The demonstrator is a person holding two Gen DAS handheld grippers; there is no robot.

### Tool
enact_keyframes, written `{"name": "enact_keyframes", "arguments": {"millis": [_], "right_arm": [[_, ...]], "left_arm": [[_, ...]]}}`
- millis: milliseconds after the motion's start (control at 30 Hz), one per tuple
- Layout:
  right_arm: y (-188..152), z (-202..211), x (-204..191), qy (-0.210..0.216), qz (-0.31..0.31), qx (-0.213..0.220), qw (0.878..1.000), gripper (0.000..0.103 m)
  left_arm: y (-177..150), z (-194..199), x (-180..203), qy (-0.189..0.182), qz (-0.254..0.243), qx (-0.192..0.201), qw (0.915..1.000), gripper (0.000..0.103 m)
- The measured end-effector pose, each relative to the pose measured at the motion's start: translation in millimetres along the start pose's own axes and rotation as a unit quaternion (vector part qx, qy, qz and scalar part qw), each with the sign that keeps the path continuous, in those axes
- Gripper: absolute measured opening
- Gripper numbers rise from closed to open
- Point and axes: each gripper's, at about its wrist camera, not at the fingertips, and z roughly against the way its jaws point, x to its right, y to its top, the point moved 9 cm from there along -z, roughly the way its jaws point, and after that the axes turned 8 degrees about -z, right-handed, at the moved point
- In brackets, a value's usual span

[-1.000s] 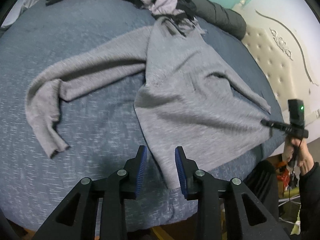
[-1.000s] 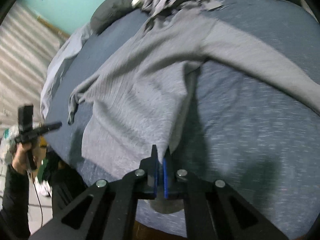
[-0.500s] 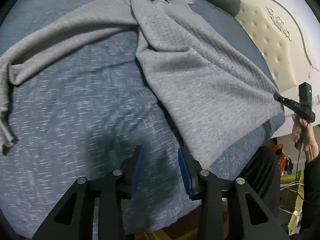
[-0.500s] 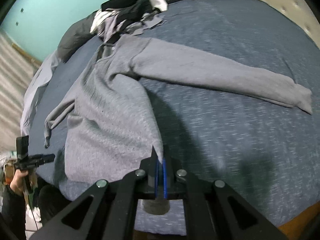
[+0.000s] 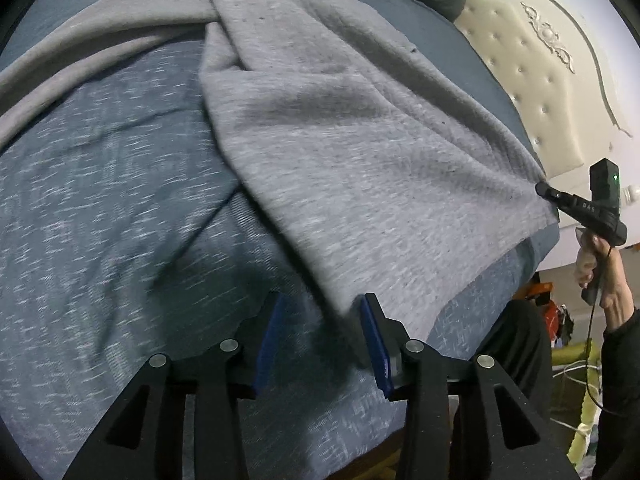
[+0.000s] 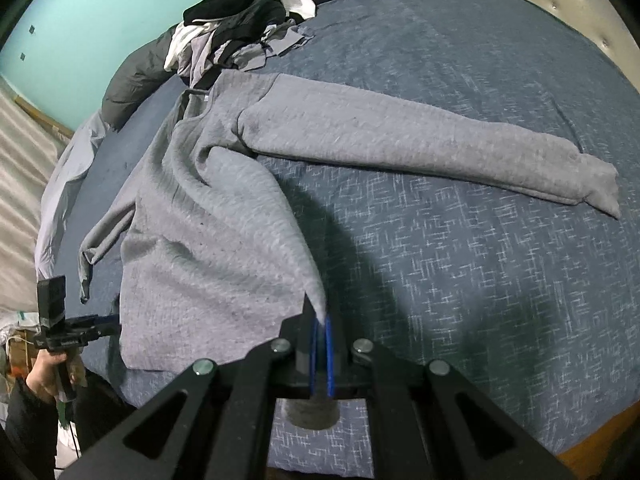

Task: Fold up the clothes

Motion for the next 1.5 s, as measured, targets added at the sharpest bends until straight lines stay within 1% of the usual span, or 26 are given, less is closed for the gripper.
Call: {"name": "enact_keyframes", "arguments": {"millis": [67,167,233,267,300,367,433,533,600,833,867,933,967,1000,1167,1267,1333,1367,1500], "right_arm": [[0,-1,0,0.002,0.001,-0.001,1.0,0.003],[1,-3,1,0.002,-0.001,-0.001,1.0,0.003],[0,-4,0,0.001,0.0,-0.003,1.0,0.003],[0,-4,0,0.0,0.001,-0.004,1.0,0.003],[-1,-5,0,0.0,0.002,-0.005,1.0,0.003],[-2,-6,-1,-0.002,0.005,-0.007,1.0,0.003],[-2,-8,-2,-0.004,0.007,-0.008,1.0,0.003],[-2,-12,0,-0.003,0.003,-0.011,1.0,0.003],[-4,-14,1,-0.003,0.001,-0.014,1.0,0.003],[-5,-12,3,0.004,-0.001,-0.015,1.0,0.003],[-5,-12,3,0.005,-0.002,-0.015,1.0,0.003],[-5,-12,3,0.006,-0.003,-0.014,1.0,0.003],[-4,-12,3,0.006,-0.003,-0.014,1.0,0.003],[-5,-12,2,0.007,-0.003,-0.014,1.0,0.003],[-6,-13,3,0.009,-0.005,-0.015,1.0,0.003],[-7,-13,4,0.008,-0.007,-0.017,1.0,0.003],[-7,-14,5,0.009,-0.01,-0.017,1.0,0.003],[-7,-15,5,0.009,-0.011,-0.018,1.0,0.003],[-10,-18,2,0.01,-0.009,-0.021,1.0,0.003]], "left_arm": [[5,-3,4,-0.005,-0.003,0.004,1.0,0.042],[15,-3,14,-0.021,-0.005,0.015,0.9997,0.038],[25,2,24,-0.028,-0.014,0.028,0.9991,0.027],[30,5,30,-0.026,-0.021,0.034,0.9989,0.015],[36,8,36,-0.026,-0.028,0.04,0.9985,0.008],[50,15,53,-0.033,-0.039,0.057,0.997,0.008],[66,24,79,-0.055,-0.055,0.079,0.9938,0.008],[78,31,108,-0.076,-0.078,0.088,0.9901,0.008],[80,29,116,-0.071,-0.092,0.088,0.9894,0.011],[79,19,99,-0.057,-0.065,0.076,0.9933,0.012],[79,20,96,-0.056,-0.061,0.078,0.9935,0.014],[78,26,87,-0.054,-0.054,0.085,0.9935,0.02],[77,28,83,-0.052,-0.05,0.088,0.9934,0.026],[77,31,80,-0.052,-0.047,0.091,0.9933,0.028],[74,43,64,-0.037,-0.037,0.1,0.9936,0.029],[68,46,46,-0.021,-0.017,0.096,0.995,0.031],[62,39,35,-0.014,-0.001,0.084,0.9964,0.041],[59,34,29,-0.011,0.008,0.076,0.997,0.048],[55,11,28,-0.018,0.015,0.066,0.9976,0.048]]}}
